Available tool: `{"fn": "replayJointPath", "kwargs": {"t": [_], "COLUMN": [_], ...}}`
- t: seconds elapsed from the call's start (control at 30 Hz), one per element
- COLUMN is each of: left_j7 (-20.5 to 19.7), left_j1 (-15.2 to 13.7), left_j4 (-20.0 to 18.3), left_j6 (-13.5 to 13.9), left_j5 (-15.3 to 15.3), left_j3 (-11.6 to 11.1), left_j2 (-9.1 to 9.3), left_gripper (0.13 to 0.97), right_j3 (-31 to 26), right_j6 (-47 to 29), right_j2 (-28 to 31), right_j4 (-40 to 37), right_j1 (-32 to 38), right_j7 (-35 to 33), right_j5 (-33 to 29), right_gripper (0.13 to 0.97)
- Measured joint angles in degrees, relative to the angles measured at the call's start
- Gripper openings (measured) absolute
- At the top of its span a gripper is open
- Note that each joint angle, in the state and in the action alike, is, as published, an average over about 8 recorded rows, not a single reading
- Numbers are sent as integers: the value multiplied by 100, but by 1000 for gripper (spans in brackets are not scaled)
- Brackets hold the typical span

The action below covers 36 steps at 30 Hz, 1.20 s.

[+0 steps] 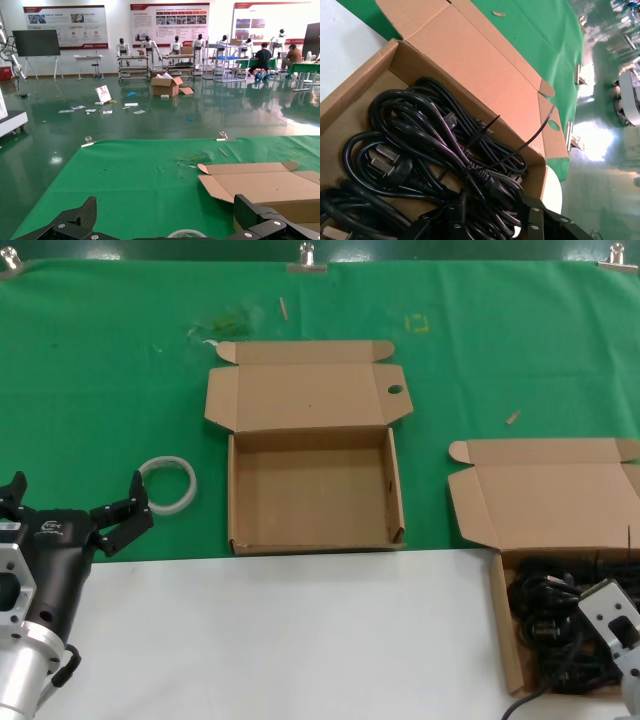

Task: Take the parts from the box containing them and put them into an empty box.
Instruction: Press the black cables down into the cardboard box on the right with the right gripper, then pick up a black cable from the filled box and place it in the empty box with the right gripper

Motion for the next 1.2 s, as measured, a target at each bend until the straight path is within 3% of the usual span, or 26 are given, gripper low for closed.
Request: {"fn": "replayJointPath", "kwargs": {"t": [0.3,0.63,1.0,1.2], "left_j7": [-2,-3,-1,-1], "left_j1": [0,0,0,0], "left_j4": [0,0,0,0], "left_j6": [0,0,0,0], "left_j5": [0,0,0,0], "left_j3": [0,0,0,0], "left_j2": [0,0,0,0], "left_gripper": [965,965,965,965], "right_j3": [-19,-8,-101,-254], "right_j6": [-80,-63,329,550], "right_j2": [0,-1,-2,-2], "right_j4": [-99,26,800,1199], "right_j1": [113,162,28,-41], "right_j7": [-72,-97,-89,-8], "right_j5": [66,88,-5,-135], "right_gripper": [280,218,147,147]}}
